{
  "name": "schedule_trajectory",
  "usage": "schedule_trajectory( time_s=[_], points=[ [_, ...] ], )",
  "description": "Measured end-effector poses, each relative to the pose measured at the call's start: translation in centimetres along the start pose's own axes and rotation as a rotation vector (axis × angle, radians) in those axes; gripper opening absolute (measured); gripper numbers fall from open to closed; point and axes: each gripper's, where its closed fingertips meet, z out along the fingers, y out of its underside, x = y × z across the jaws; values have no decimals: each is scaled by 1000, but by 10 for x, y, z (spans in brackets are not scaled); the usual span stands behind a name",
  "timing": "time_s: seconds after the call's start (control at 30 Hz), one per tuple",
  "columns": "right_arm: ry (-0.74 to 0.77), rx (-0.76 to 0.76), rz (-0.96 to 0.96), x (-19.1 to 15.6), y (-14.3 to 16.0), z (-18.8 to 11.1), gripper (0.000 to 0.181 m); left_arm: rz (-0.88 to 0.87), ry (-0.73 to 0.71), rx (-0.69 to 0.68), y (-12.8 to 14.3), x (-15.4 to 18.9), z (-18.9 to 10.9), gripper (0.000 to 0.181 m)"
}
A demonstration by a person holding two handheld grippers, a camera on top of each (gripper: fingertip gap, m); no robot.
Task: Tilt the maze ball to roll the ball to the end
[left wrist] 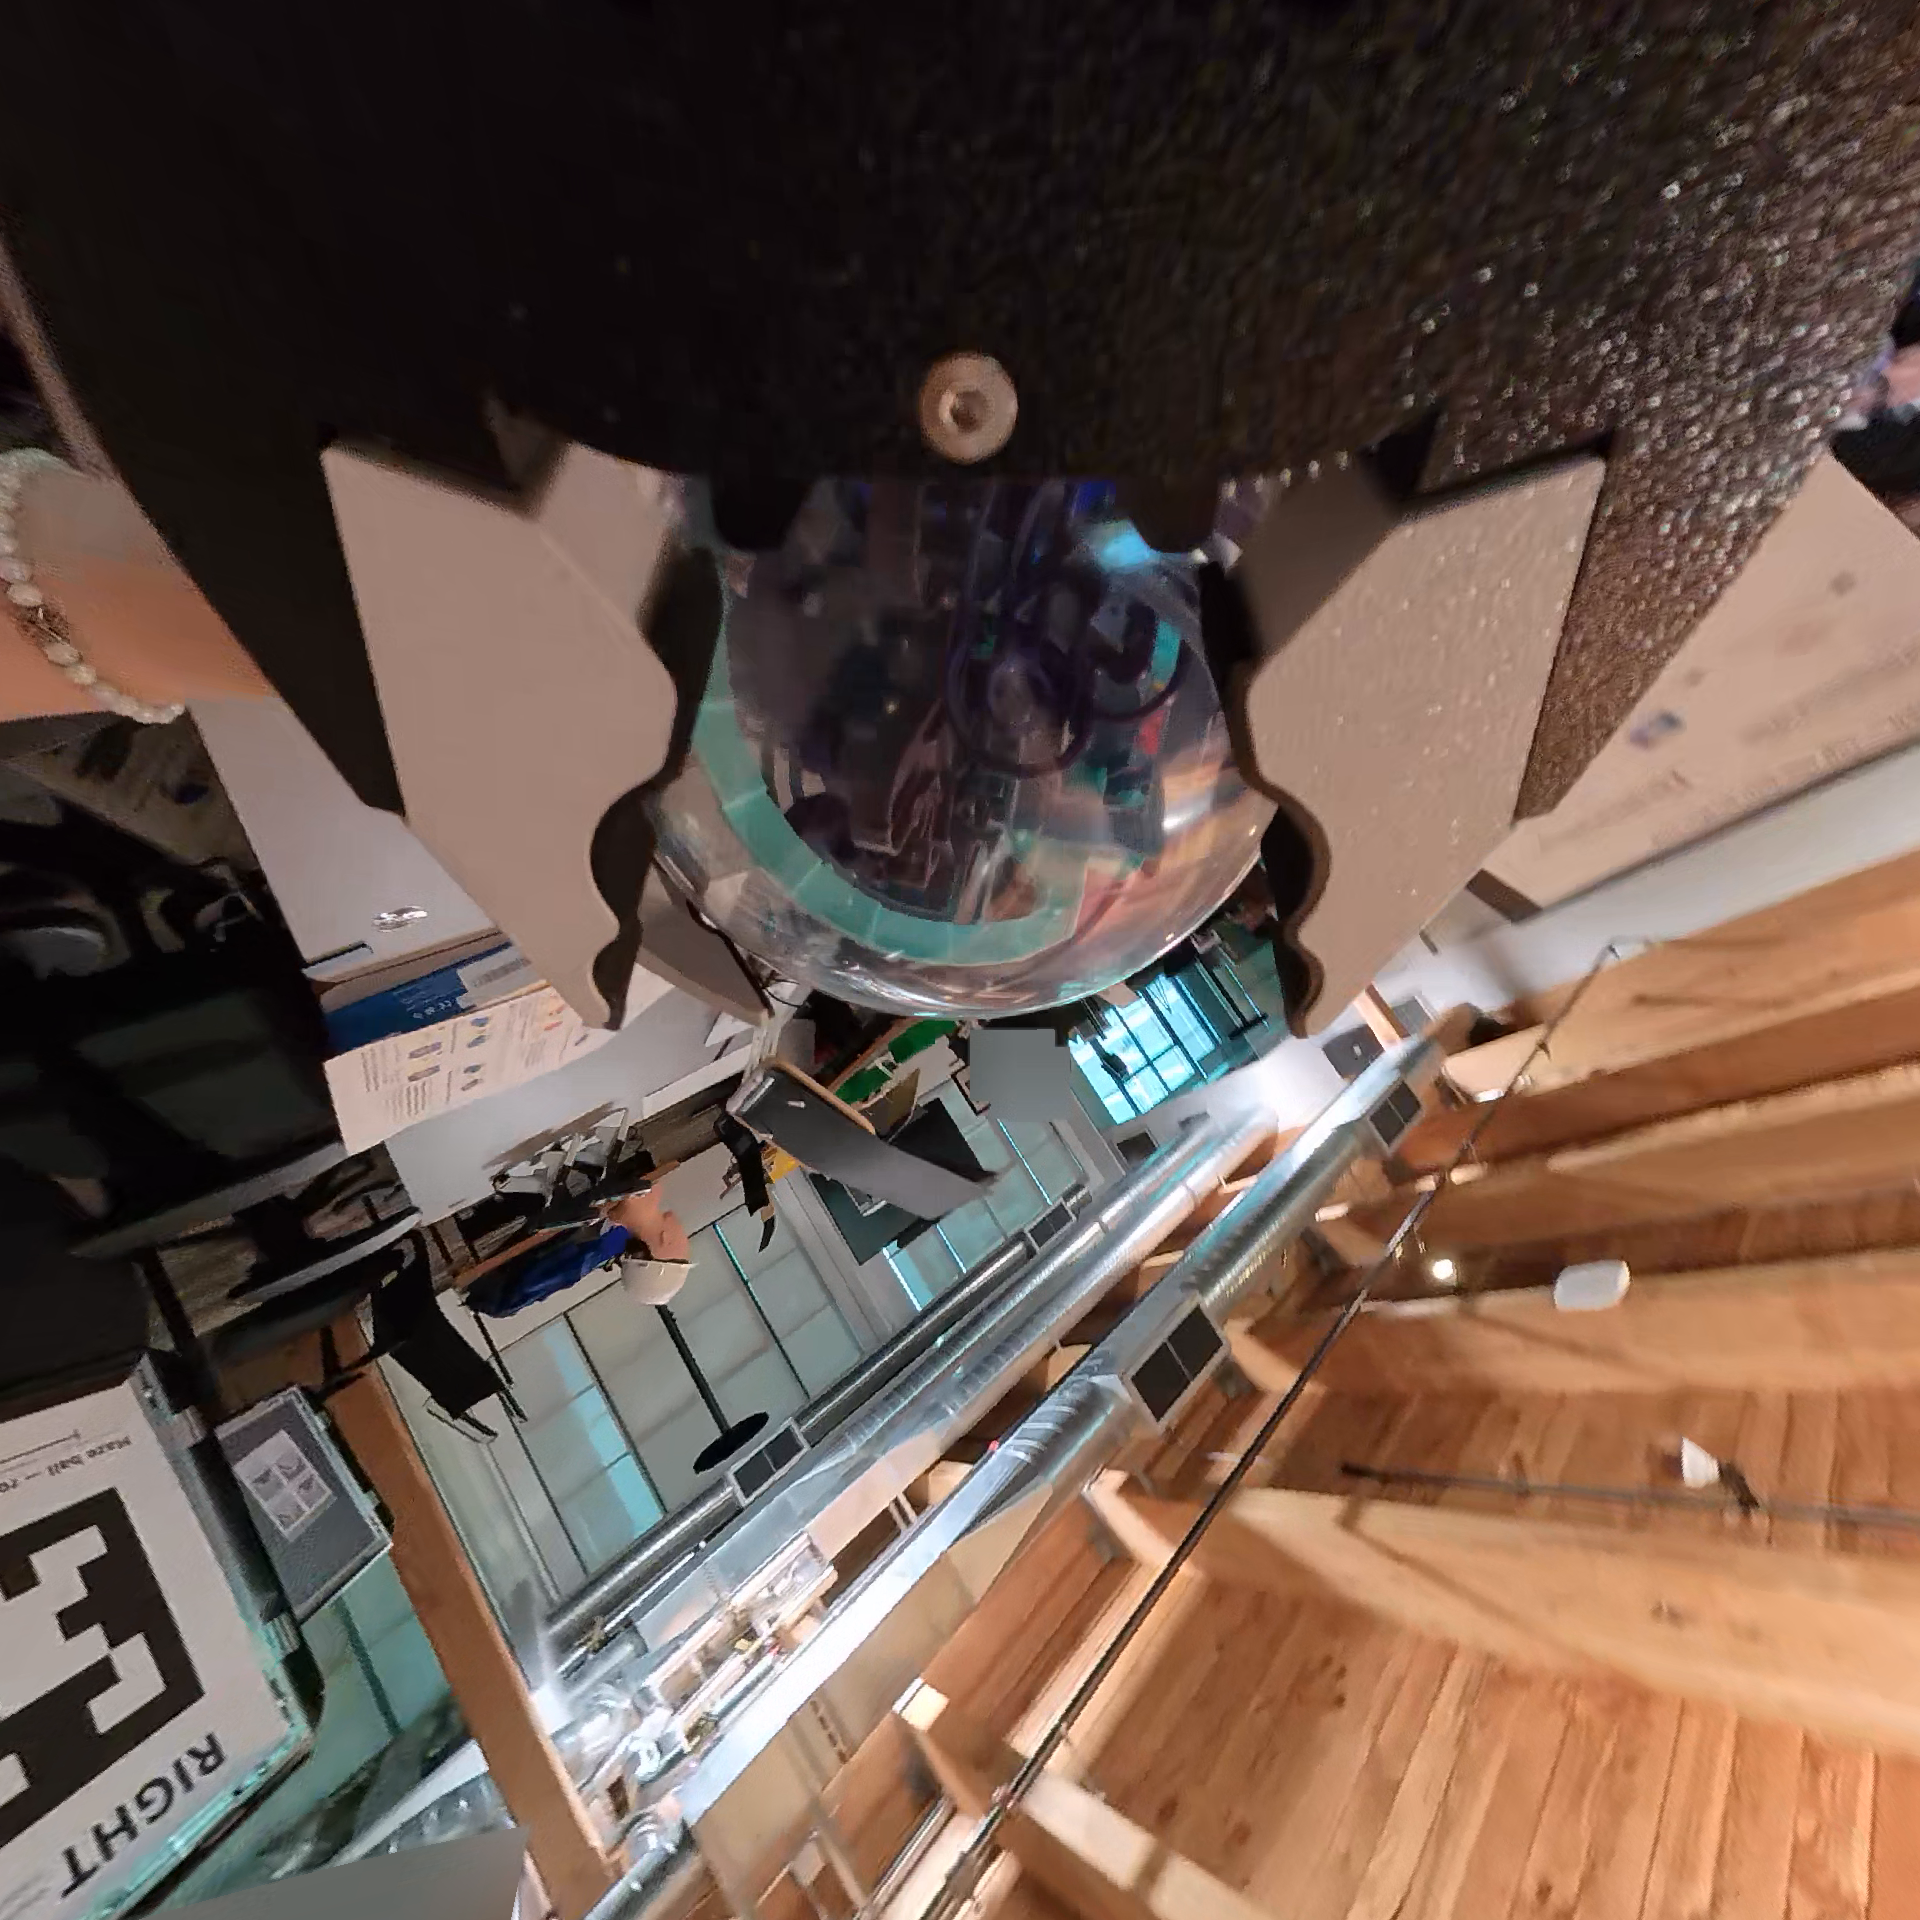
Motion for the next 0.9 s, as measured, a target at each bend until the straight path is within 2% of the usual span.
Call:
schedule_trajectory(
  time_s=[0.23,0.4,0.6,0.73,0.77,0.9],
  points=[
    [289,-106,133,49,42,-66,140,-307,-69,-43,79,16,-32,120],
    [405,-227,140,70,70,-100,144,-389,-82,-78,121,37,-48,122],
    [422,-447,83,73,94,-114,145,-453,-86,-44,135,42,-64,123],
    [466,-603,20,81,107,-126,136,-489,-85,-90,153,48,-74,118],
    [461,-632,18,81,111,-127,137,-497,-85,-103,157,49,-75,123],
    [436,-662,-19,78,113,-124,137,-508,-70,-127,159,51,-78,122]
  ],
)
